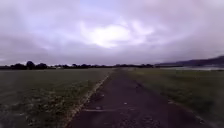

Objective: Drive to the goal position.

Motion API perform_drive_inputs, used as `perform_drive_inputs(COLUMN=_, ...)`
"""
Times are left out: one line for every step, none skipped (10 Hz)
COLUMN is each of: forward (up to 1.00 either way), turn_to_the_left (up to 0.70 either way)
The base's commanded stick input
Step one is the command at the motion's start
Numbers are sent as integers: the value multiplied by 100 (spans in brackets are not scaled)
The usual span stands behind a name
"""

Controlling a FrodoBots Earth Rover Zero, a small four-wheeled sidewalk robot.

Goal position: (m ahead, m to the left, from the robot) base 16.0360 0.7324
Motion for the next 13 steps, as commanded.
perform_drive_inputs(forward=85, turn_to_the_left=0)
perform_drive_inputs(forward=85, turn_to_the_left=0)
perform_drive_inputs(forward=85, turn_to_the_left=0)
perform_drive_inputs(forward=85, turn_to_the_left=0)
perform_drive_inputs(forward=85, turn_to_the_left=0)
perform_drive_inputs(forward=85, turn_to_the_left=0)
perform_drive_inputs(forward=85, turn_to_the_left=0)
perform_drive_inputs(forward=85, turn_to_the_left=0)
perform_drive_inputs(forward=85, turn_to_the_left=0)
perform_drive_inputs(forward=85, turn_to_the_left=0)
perform_drive_inputs(forward=85, turn_to_the_left=0)
perform_drive_inputs(forward=85, turn_to_the_left=0)
perform_drive_inputs(forward=85, turn_to_the_left=0)
